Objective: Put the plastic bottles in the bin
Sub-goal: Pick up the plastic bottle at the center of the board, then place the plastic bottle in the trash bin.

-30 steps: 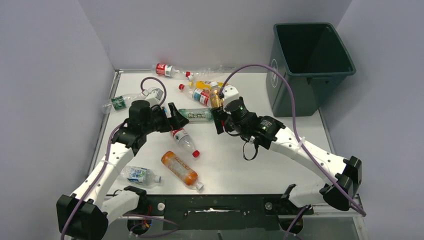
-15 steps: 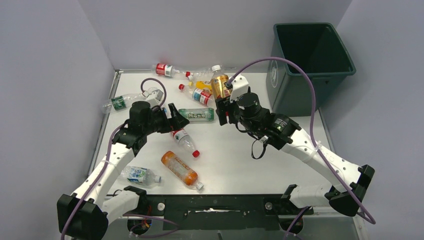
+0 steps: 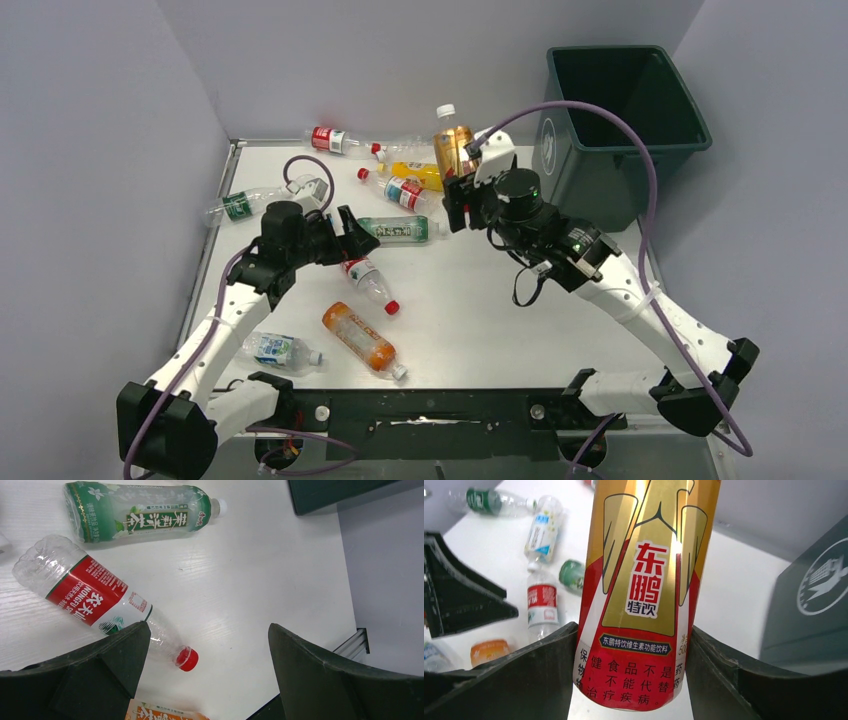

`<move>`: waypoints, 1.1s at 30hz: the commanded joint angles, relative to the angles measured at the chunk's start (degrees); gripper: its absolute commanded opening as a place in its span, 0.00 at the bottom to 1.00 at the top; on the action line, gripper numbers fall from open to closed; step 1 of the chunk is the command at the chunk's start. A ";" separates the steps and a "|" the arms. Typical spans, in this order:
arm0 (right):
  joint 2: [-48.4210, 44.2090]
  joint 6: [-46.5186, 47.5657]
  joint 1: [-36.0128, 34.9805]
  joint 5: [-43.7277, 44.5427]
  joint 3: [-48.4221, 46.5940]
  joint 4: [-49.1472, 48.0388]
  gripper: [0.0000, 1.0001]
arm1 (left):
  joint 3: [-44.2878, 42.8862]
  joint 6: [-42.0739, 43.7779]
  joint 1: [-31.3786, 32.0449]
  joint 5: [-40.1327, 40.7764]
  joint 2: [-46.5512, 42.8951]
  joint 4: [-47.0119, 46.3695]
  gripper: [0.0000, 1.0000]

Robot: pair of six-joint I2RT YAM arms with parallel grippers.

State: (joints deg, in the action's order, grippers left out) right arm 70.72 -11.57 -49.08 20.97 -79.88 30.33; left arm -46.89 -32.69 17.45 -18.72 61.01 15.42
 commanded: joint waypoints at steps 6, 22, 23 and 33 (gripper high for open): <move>3.19 6.84 13.72 -3.69 -14.43 -3.58 0.60 | -0.31 -0.40 -0.34 -1.23 -0.62 -4.35 0.89; 7.83 4.23 48.41 -23.79 -22.55 -4.56 0.62 | -2.17 1.00 -0.33 -1.27 -0.72 -1.77 0.90; 8.24 3.36 50.46 -25.60 -22.48 -4.88 0.62 | -2.27 1.04 -0.36 -1.36 -0.56 -1.67 0.90; 16.69 -0.13 59.15 -32.34 -27.37 -2.79 0.88 | -3.78 1.22 -0.39 -1.74 0.58 -1.36 0.90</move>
State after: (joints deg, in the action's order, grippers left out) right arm 84.60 -10.57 9.52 -7.86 -101.41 28.69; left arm -47.27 -32.34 17.41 -18.98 61.41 15.29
